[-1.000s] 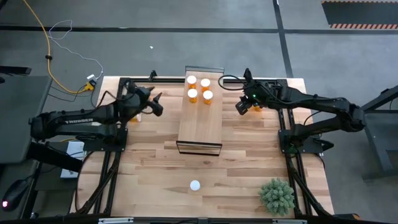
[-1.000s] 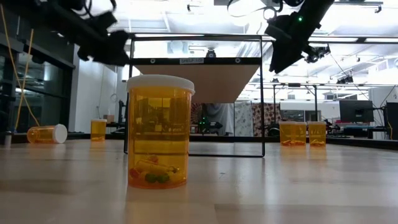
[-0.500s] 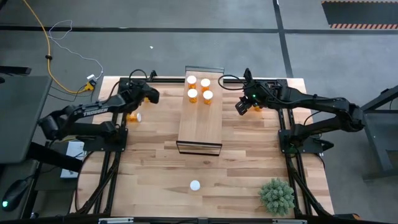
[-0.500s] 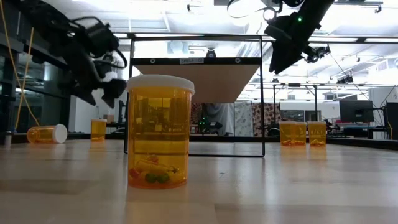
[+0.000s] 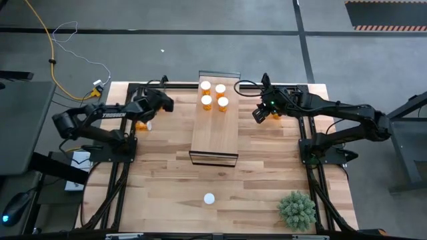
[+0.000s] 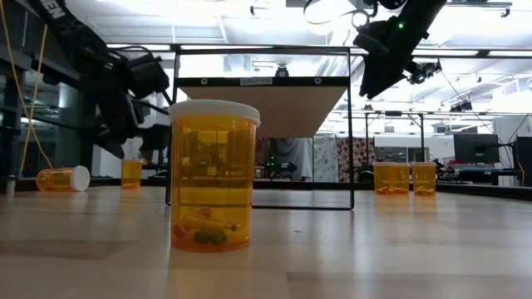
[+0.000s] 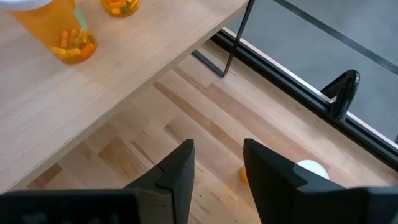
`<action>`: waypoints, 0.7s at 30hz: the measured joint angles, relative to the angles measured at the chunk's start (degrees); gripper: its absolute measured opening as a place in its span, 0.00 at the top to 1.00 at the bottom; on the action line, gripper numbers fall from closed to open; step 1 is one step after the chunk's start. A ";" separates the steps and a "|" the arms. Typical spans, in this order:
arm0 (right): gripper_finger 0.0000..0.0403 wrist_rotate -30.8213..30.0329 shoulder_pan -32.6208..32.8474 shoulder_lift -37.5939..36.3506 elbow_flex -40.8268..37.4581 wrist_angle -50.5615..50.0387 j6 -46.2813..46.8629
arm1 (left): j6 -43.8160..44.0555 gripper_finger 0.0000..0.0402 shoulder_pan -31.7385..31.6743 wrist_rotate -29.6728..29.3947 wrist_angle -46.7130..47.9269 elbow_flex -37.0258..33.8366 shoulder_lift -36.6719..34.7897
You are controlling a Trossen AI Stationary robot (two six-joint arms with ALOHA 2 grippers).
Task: Pick and place medicine bottles onto shelf by color
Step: Put the orange pill bottle on the shelf
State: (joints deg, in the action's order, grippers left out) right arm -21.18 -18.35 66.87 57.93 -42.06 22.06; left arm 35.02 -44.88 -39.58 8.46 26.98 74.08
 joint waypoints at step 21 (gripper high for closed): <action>0.67 0.15 0.00 0.00 0.00 -0.04 0.04 | 6.39 0.24 0.35 -4.80 -2.86 0.00 6.75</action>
State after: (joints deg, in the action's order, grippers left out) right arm -21.04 -18.35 66.87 57.93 -42.11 22.11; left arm 41.41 -44.53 -44.38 5.61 26.98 80.84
